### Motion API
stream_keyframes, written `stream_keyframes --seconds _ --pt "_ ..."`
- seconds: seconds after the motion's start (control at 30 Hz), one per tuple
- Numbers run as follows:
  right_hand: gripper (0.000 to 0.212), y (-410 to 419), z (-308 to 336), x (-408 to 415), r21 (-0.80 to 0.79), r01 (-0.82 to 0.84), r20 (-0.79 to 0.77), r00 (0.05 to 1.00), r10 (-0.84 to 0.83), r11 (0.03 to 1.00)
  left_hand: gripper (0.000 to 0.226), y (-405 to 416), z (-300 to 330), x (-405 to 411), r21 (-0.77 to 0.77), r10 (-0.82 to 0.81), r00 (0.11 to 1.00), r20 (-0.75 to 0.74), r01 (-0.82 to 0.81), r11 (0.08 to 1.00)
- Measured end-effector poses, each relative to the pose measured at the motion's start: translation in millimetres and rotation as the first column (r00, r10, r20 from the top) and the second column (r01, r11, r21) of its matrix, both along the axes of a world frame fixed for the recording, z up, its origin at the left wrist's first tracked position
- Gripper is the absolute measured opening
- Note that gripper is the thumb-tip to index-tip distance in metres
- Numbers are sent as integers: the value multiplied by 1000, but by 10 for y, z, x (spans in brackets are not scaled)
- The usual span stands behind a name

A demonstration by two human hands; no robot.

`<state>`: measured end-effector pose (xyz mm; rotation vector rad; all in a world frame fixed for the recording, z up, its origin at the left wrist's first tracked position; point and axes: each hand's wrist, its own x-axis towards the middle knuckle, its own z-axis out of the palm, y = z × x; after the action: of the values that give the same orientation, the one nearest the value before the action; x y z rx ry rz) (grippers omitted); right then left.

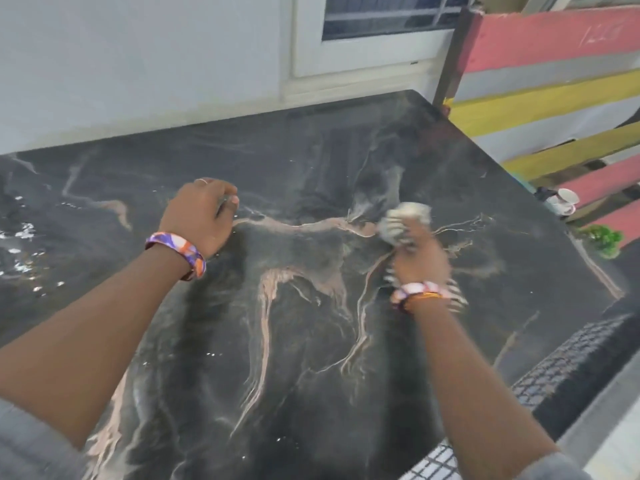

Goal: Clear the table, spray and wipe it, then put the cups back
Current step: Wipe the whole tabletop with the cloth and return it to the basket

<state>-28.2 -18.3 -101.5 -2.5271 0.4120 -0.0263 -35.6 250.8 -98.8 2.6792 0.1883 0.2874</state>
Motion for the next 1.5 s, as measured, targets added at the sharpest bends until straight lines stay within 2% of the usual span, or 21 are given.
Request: stream_keyframes --seconds 0.07,0.13,0.2,0.27,0.33,0.4,0.5,0.53,0.6,0.73,0.87,0.93,1.03,1.1,1.17,1.2,1.23,1.3,1.33,1.37,1.5 --pt "55 290 -279 54 28 -317 15 948 316 948 43 -11 36 74 18 -27 1000 -16 27 999" --pt "53 637 -281 -30 258 -561 36 819 573 787 50 -6 93 143 37 -37 999 -20 37 999" --pt "47 726 -67 -168 529 -617 58 711 701 582 44 -4 132 218 59 -23 999 -32 25 998" --pt "44 494 26 -139 640 -580 122 725 678 504 36 -33 145 260 58 -33 999 -19 34 998" --pt "43 113 28 -19 704 -494 190 824 534 511 35 -64 128 255 50 -48 999 2 48 998" --pt "42 -272 13 145 730 -348 237 936 260 588 32 -74 69 212 49 -45 999 -1 45 998" --pt "42 -755 -133 490 466 -117 204 979 22 877 30 -58 31 146 46 -7 1000 -23 8 999" --pt "42 -869 -184 606 303 -87 155 987 40 949 30 -41 22 134 44 16 1000 -27 -14 999" --pt "47 -924 -270 853 60 -136 55 990 133 989 29 -13 13 137 53 75 997 -19 -74 996" --pt "54 -473 -358 1461 -44 -369 78 925 371 929 28 9 -71 207 73 212 977 -8 -210 975" --pt "54 372 -343 1609 -75 -661 77 743 665 747 29 -143 -99 347 77 348 937 -18 -346 935" --pt "54 731 -326 1374 7 -846 81 532 843 533 32 -243 -35 389 49 433 901 -16 -432 901" --pt "47 935 -240 1144 272 -948 86 196 977 166 34 -307 69 381 32 524 851 -15 -524 851" --pt "41 884 -127 1228 496 -866 180 178 967 67 42 -308 125 354 62 536 844 -37 -533 844" --pt "39 777 5 1509 643 -760 285 353 891 95 38 -276 149 331 71 575 816 -58 -572 817" --pt "38 722 30 1697 692 -703 292 481 827 164 32 -248 141 323 68 606 793 -58 -603 795" --pt "35 679 23 1914 677 -677 276 599 751 291 27 -223 130 320 61 629 776 -49 -626 777" --pt "40 658 -77 2385 423 -656 220 743 632 625 24 -154 101 314 48 659 751 -24 -658 752" --pt "44 668 -142 2550 256 -633 146 772 618 730 24 -129 93 311 43 668 744 -18 -667 744" --pt "47 728 -185 2659 129 -638 85 770 633 759 25 -90 80 302 38 682 731 -16 -681 731" --pt "53 1414 -284 2660 -57 -765 34 641 767 642 26 147 26 205 24 764 645 -14 -764 645"
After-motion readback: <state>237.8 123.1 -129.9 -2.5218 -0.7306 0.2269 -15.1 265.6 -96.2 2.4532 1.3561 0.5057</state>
